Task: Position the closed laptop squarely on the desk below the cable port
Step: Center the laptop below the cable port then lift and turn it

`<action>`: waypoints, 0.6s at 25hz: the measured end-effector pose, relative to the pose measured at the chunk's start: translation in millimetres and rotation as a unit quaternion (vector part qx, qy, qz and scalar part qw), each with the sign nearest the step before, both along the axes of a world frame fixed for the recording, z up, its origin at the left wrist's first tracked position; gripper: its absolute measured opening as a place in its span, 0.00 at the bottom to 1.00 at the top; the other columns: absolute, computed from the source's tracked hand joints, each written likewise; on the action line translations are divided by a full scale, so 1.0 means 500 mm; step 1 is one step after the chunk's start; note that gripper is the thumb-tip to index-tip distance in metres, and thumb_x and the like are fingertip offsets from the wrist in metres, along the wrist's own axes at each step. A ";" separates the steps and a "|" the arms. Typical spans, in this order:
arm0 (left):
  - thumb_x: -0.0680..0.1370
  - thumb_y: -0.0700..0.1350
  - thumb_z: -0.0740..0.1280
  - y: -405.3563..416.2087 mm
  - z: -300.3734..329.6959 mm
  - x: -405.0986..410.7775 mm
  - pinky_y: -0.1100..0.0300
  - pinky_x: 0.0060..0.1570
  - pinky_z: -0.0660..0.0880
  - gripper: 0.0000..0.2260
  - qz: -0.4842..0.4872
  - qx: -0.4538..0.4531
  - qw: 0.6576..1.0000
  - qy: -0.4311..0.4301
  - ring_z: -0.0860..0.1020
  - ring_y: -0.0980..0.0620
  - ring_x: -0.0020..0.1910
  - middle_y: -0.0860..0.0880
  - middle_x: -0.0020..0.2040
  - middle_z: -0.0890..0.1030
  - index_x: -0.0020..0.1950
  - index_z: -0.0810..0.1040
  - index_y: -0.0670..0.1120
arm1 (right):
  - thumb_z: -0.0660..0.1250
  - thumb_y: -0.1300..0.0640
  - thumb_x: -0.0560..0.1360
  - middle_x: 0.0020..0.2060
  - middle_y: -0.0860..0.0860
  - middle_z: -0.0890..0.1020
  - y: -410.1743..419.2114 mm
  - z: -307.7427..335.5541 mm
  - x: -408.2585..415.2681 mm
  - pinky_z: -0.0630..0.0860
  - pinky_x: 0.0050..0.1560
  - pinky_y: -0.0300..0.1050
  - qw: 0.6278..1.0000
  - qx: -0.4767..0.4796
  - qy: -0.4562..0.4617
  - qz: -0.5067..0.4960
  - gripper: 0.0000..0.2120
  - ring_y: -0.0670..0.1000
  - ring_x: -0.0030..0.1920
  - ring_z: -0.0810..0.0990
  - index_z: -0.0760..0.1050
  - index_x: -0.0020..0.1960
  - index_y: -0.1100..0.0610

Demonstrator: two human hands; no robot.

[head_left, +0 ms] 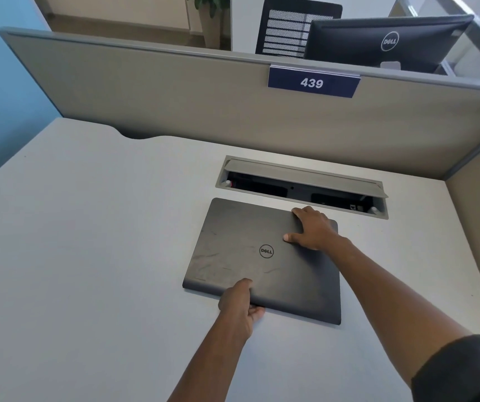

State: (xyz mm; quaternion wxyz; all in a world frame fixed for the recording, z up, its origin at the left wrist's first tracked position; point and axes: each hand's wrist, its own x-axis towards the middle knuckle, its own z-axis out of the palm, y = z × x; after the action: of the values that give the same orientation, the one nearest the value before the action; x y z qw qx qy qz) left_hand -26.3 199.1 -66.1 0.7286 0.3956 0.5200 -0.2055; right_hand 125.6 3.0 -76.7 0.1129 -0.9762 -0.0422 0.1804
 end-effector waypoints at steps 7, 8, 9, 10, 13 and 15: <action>0.77 0.40 0.69 0.001 0.002 -0.006 0.46 0.53 0.77 0.18 0.004 -0.005 1.000 -0.007 0.79 0.40 0.47 0.35 0.52 0.78 0.63 0.70 0.37 | 0.74 0.38 0.69 0.67 0.56 0.74 0.004 -0.004 0.006 0.68 0.67 0.55 1.000 0.008 0.001 -0.018 0.39 0.59 0.66 0.72 0.67 0.72 0.54; 0.77 0.40 0.69 0.001 0.003 -0.008 0.46 0.53 0.77 0.18 0.005 -0.005 1.000 -0.009 0.79 0.39 0.50 0.34 0.56 0.78 0.64 0.70 0.37 | 0.75 0.38 0.68 0.67 0.56 0.73 0.004 -0.004 0.005 0.68 0.67 0.55 1.000 0.012 -0.001 -0.021 0.39 0.59 0.66 0.72 0.67 0.73 0.54; 0.77 0.40 0.69 0.001 0.004 -0.009 0.46 0.54 0.77 0.19 0.003 -0.004 1.000 -0.011 0.79 0.38 0.52 0.33 0.59 0.78 0.65 0.69 0.36 | 0.75 0.38 0.68 0.67 0.56 0.73 0.005 -0.003 0.004 0.68 0.68 0.55 1.000 0.016 -0.003 -0.023 0.40 0.59 0.67 0.72 0.67 0.73 0.54; 0.77 0.40 0.69 0.001 0.004 -0.011 0.47 0.55 0.78 0.20 0.001 -0.003 1.000 -0.012 0.79 0.38 0.54 0.33 0.60 0.77 0.66 0.69 0.36 | 0.75 0.39 0.68 0.67 0.56 0.73 0.005 -0.002 0.004 0.68 0.68 0.56 1.000 0.019 -0.004 -0.025 0.40 0.59 0.67 0.72 0.67 0.73 0.54; 0.76 0.40 0.70 0.003 0.000 -0.021 0.48 0.55 0.79 0.22 -0.004 0.004 1.000 -0.019 0.80 0.39 0.55 0.33 0.60 0.78 0.67 0.70 0.37 | 0.77 0.40 0.67 0.67 0.56 0.73 0.005 0.002 0.000 0.68 0.69 0.55 0.999 0.038 -0.002 -0.038 0.40 0.59 0.66 0.71 0.68 0.72 0.55; 0.75 0.38 0.71 0.006 -0.006 -0.027 0.50 0.50 0.80 0.22 -0.006 0.014 1.000 -0.027 0.80 0.41 0.51 0.34 0.59 0.78 0.67 0.69 0.38 | 0.78 0.43 0.67 0.67 0.56 0.74 0.000 0.003 -0.006 0.69 0.69 0.55 0.997 0.062 0.002 -0.052 0.39 0.58 0.66 0.71 0.69 0.72 0.56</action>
State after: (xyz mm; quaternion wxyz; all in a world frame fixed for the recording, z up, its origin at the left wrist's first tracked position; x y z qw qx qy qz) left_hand -39.7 202.2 -68.9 0.7356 0.4142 0.5005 -0.1919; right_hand 122.7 3.2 -75.1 0.1823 -0.9678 -0.0018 0.1736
